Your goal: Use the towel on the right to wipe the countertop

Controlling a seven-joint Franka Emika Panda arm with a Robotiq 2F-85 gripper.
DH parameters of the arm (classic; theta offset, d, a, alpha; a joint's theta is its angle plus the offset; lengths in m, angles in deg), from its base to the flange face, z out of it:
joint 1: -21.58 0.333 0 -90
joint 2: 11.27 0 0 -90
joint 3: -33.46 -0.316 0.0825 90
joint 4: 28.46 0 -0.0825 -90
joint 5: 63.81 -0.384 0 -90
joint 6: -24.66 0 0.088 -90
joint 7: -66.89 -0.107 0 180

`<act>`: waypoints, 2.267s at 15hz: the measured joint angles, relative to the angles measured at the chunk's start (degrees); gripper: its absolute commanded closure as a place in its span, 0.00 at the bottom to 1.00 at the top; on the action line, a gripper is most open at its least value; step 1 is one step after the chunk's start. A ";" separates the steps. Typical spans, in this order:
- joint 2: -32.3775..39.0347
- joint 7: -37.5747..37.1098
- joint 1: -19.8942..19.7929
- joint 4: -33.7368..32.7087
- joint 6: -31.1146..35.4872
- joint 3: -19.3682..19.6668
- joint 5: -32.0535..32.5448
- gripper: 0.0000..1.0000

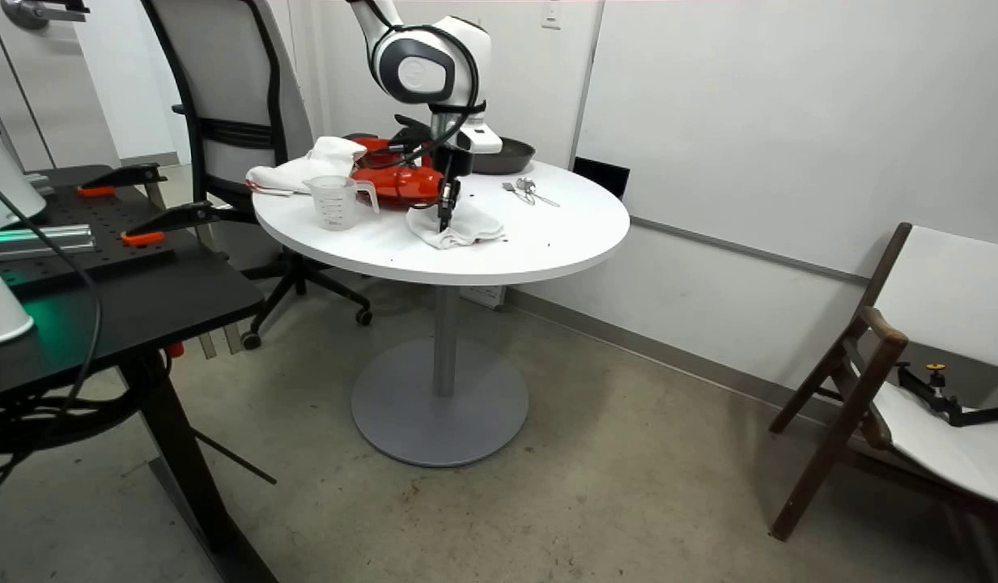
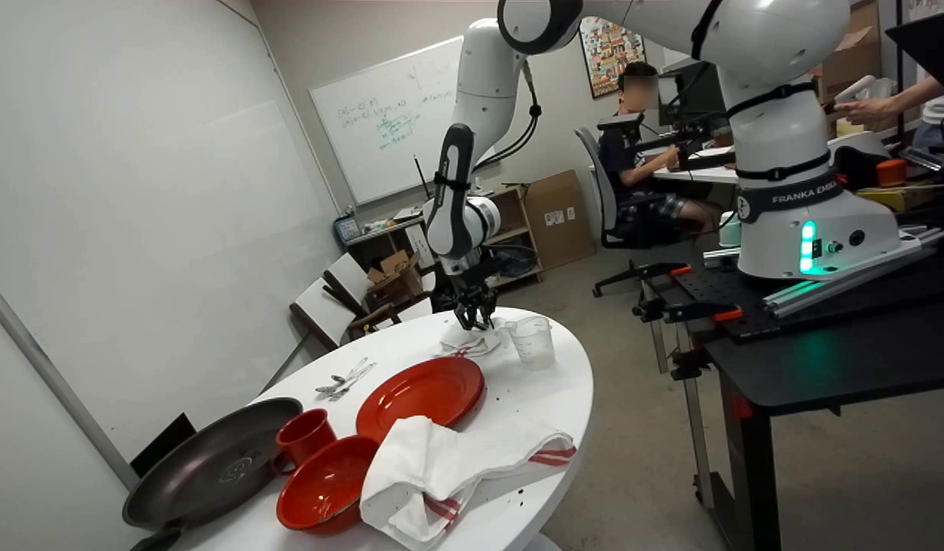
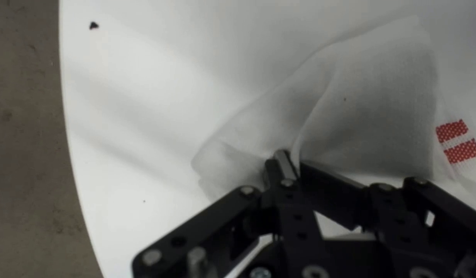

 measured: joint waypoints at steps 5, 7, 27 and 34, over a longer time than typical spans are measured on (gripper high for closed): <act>-3.68 0.00 0.75 6.89 -2.39 -0.02 0.00 0.99; -5.21 0.23 1.12 9.93 -3.04 -0.02 0.00 0.99; -7.98 1.58 2.12 15.79 -4.73 0.95 0.03 0.99; -7.98 1.58 2.12 15.79 -4.81 1.24 0.03 0.99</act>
